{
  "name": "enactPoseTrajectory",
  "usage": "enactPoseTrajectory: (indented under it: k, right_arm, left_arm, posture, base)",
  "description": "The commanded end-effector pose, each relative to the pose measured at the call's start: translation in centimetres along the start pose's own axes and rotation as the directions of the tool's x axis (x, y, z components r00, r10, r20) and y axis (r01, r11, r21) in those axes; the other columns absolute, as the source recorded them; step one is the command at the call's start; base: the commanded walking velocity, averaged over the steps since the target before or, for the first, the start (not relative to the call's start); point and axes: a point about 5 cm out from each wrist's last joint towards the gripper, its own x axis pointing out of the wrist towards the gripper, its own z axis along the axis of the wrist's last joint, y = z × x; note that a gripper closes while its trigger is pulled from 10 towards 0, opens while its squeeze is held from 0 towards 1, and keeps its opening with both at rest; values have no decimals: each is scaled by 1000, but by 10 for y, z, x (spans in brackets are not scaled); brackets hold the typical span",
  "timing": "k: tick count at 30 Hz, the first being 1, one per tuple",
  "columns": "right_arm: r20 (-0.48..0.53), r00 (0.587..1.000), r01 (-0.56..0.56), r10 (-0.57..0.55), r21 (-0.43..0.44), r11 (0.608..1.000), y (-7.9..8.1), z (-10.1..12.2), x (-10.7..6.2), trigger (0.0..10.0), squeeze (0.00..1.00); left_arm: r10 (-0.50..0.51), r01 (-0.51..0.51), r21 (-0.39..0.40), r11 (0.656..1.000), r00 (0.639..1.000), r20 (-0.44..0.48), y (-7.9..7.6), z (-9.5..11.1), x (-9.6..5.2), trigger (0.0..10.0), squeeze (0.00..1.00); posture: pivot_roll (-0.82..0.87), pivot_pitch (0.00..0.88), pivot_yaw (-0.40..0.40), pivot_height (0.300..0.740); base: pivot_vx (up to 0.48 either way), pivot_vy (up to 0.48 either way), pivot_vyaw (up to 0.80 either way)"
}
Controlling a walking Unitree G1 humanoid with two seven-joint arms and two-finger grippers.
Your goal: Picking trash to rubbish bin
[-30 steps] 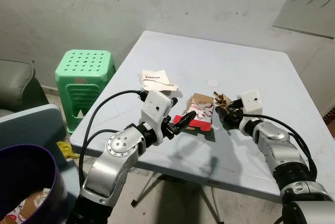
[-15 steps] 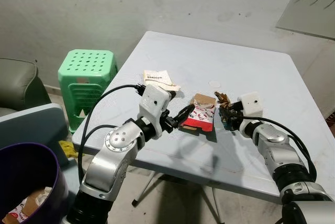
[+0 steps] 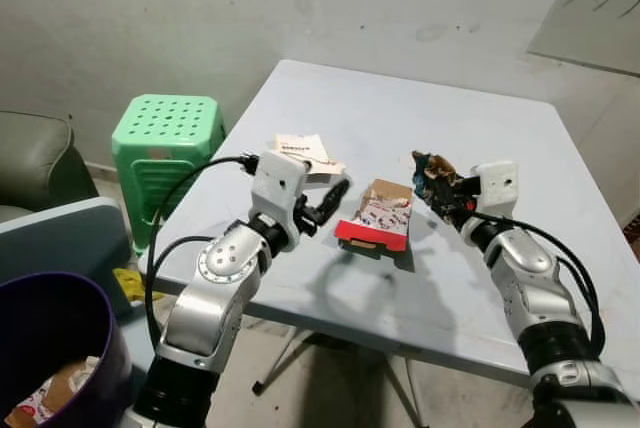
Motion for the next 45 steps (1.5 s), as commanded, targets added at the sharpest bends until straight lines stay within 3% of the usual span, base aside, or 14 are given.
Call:
enactPoseTrajectory:
  k: [1, 3, 11, 14, 15, 16, 17, 28, 32, 38, 40, 42, 45]
  right_arm:
    - [74, 995, 70, -70, 3, 998, -4, 11, -3, 0, 0]
    - [118, 984, 136, -135, 1, 991, -3, 15, -7, 0, 0]
    - [144, 969, 195, -203, 70, 978, 4, 17, -19, 0, 0]
    - [150, 961, 225, -232, 65, 972, 8, 18, -24, 157, 0]
    - [147, 960, 229, -236, 68, 971, 9, 18, -25, 4431, 0]
    - [145, 960, 230, -238, 70, 971, 10, 18, -25, 4431, 0]
    - [145, 962, 225, -231, 57, 973, 13, 18, -28, 10000, 0]
    - [92, 960, 261, -263, 31, 965, 19, 5, -37, 10000, 0]
    - [94, 949, 301, -300, 11, 954, 16, 1, -43, 10000, 0]
    - [123, 959, 261, -256, -31, 965, 19, -5, -58, 10000, 0]
    - [99, 961, 263, -258, -42, 964, 18, -16, -66, 10000, 0]
    - [101, 968, 235, -229, -46, 971, 20, -19, -71, 10000, 0]
    - [101, 964, 253, -248, -46, 966, 18, -17, -75, 10000, 0]
  left_arm:
    - [57, -57, 17, 998, 998, -1, 8, 1, 3, 10000, 0]
    - [84, -84, 1, 996, 996, -21, 15, -3, 4, 10000, 0]
    - [209, -209, -11, 978, 978, -2, 32, -3, 3, 10000, 0]
    - [249, -248, 22, 968, 969, -7, 36, -6, 2, 10000, 0]
    - [253, -253, 17, 967, 967, -4, 37, -6, 2, 10000, 0]
    - [256, -256, 13, 967, 967, -2, 37, -6, 2, 10000, 0]
    - [277, -277, 11, 961, 961, 7, 40, -5, 2, 10000, 0]
    - [335, -335, -73, 939, 942, -20, 48, -17, -4, 10000, 0]
    - [349, -350, -28, 936, 937, -17, 50, -25, -10, 10000, 0]
    - [333, -333, -17, 943, 940, 78, 47, -31, -30, 10000, 0]
    - [360, -361, 3, 933, 931, 66, 52, -44, -40, 10000, 0]
    - [385, -381, -59, 923, 919, 81, 57, -45, -46, 10000, 0]
    - [398, -390, -84, 917, 910, 116, 60, -36, -51, 10000, 0]
  posture:
    - [72, 0, -82, 740]
    - [71, 0, -79, 740]
    - [66, 0, -71, 740]
    - [68, 0, -70, 740]
    - [69, 0, -70, 740]
    - [69, 0, -69, 740]
    - [70, 0, -69, 740]
    - [68, 0, -64, 740]
    - [65, 0, -63, 740]
    - [66, 0, -59, 740]
    - [64, 0, -59, 740]
    - [64, 0, -57, 740]
    - [65, 0, -58, 740]
  base:
    - [0, 0, 0]
    - [0, 0, 0]
    - [0, 0, 0]
    - [0, 0, 0]
    - [0, 0, 0]
    - [0, 0, 0]
    - [0, 0, 0]
    - [0, 0, 0]
    - [0, 0, 0]
    - [0, 0, 0]
    - [0, 0, 0]
    - [0, 0, 0]
    - [0, 0, 0]
